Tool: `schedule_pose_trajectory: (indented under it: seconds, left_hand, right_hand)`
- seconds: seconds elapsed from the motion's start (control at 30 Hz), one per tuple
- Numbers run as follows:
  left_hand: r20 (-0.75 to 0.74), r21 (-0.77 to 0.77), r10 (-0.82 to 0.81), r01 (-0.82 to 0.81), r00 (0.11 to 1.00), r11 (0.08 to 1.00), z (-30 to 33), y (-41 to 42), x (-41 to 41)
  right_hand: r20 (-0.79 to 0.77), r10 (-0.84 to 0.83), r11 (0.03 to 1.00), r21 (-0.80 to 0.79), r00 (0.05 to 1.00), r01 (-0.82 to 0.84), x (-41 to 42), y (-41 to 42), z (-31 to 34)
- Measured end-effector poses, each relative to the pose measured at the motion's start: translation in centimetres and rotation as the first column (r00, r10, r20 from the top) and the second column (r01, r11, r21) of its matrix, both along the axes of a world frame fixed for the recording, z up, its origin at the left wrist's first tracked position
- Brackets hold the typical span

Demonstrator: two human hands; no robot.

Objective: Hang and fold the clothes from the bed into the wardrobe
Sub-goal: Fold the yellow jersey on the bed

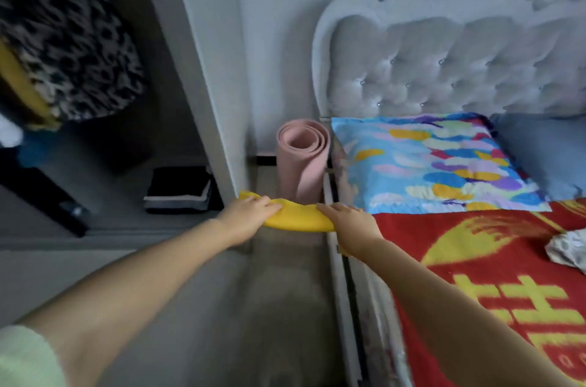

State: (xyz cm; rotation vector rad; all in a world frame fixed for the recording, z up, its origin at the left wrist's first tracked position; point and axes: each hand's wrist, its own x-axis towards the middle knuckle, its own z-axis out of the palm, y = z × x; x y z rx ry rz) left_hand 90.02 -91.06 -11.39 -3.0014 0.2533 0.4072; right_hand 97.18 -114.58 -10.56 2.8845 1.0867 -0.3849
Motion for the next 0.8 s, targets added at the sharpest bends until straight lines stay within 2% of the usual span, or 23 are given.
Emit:
schedule_pose_trajectory:
  seconds: [0.1,0.23,0.37,0.57,0.8]
  left_hand:
    - [0.049,0.06,0.082,-0.084,0.995,0.995,1.6,7.9,-7.3]
    - [0.041,0.09,0.219,-0.222,0.975,0.971,4.6,17.6,-16.1]
    - [0.06,0.077,0.352,-0.356,0.934,0.931,6.4,24.5,-20.6]
    - [0.036,0.018,0.474,-0.475,0.88,0.88,5.6,32.2,-21.0]
    - [-0.095,0.037,0.489,-0.487,0.867,0.872,2.7,41.5,-13.3]
  right_hand:
    - [0.015,0.124,0.992,0.016,0.992,-0.125,-4.1,8.9,0.9]
    - [0.01,0.288,0.957,0.034,0.957,-0.289,-9.4,20.6,2.4]
    - [0.03,0.391,0.918,0.05,0.92,-0.392,-11.8,29.2,3.5]
    - [-0.032,0.424,0.905,0.064,0.905,-0.421,-11.0,37.7,3.8]
    - [-0.234,0.431,0.897,0.006,0.871,-0.442,-3.4,47.3,0.9]
